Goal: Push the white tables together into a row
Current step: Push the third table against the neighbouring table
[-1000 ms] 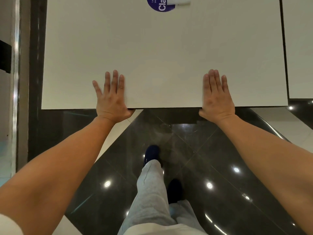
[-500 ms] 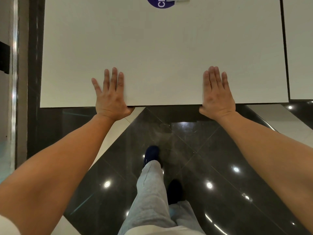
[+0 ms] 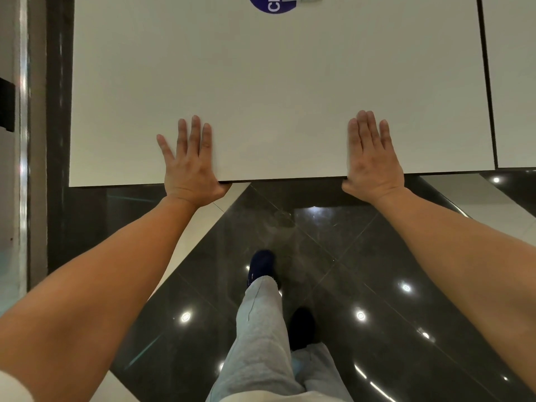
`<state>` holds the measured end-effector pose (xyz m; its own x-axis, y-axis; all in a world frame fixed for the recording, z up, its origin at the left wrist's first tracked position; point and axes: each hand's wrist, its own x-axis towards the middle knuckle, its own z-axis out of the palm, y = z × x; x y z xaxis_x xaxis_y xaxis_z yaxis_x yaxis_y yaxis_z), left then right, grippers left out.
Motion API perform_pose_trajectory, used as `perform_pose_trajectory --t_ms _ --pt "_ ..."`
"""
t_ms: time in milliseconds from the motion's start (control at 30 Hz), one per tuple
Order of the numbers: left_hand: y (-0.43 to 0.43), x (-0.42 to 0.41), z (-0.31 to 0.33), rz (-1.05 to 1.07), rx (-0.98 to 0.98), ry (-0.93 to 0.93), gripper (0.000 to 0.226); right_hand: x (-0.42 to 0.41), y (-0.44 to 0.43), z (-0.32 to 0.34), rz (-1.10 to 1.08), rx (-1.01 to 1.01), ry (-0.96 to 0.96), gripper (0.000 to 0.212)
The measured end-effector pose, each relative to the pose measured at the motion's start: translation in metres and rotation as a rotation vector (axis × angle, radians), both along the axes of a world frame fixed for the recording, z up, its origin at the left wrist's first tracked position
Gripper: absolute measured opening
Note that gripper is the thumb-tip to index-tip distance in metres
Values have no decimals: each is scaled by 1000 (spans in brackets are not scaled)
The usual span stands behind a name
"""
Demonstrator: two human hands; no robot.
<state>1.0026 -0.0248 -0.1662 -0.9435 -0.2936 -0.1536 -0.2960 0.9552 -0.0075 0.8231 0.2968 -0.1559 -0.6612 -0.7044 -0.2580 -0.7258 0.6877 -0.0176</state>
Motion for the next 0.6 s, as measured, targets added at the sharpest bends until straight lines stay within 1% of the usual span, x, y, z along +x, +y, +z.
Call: perform_pose_trajectory --t_ms 600 --pt "0 1 0 5 13 -8 116 2 0 -1 2 -10 10 108"
